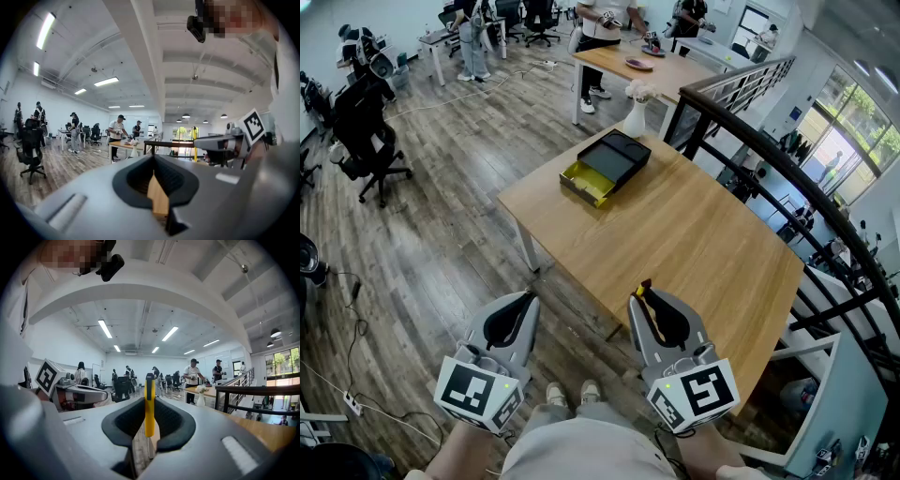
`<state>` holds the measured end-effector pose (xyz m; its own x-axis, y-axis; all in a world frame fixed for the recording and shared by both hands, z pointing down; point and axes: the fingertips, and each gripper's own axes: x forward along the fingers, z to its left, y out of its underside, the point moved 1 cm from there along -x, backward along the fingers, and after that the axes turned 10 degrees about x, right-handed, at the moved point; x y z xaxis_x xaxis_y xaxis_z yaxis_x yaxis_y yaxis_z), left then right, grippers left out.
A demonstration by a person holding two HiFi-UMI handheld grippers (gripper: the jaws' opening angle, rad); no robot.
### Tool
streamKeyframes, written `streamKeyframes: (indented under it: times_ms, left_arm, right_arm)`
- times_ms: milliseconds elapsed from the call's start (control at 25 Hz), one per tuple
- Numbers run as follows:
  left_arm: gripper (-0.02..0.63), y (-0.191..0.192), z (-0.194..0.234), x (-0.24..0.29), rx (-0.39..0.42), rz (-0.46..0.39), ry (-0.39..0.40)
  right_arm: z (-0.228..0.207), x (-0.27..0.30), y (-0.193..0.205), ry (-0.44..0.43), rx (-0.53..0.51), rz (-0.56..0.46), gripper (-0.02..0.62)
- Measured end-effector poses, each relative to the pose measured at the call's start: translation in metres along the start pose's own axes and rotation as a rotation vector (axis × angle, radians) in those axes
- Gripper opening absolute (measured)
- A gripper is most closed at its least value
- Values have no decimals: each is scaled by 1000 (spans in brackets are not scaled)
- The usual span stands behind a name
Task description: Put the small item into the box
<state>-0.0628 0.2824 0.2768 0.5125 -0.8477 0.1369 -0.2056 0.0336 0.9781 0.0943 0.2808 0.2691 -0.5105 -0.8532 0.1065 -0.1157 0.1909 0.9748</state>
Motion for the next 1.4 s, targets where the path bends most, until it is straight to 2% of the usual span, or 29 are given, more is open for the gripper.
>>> streamKeyframes:
  times_ms: [240,440,720,1120,1400]
  left_arm:
    - [3,-2,2,-5,-56,-22,5]
    - [3,-4,4,-5,-1,-22,-11]
    - [3,1,3,-1,11,-8,-6]
    - [3,-1,-12,7,-7,4,-20]
    - [3,0,-21,4,-48,6,-33]
  right_arm:
    - [2,0,0,-6,10,-11,60]
    - [2,1,-1,5,18,-26,61]
    - [-1,2,0,13,22,-25,61]
    - [-18,-7,2,-4,32,-17,61]
    - [-23,-10,6,-32,33,-10,61]
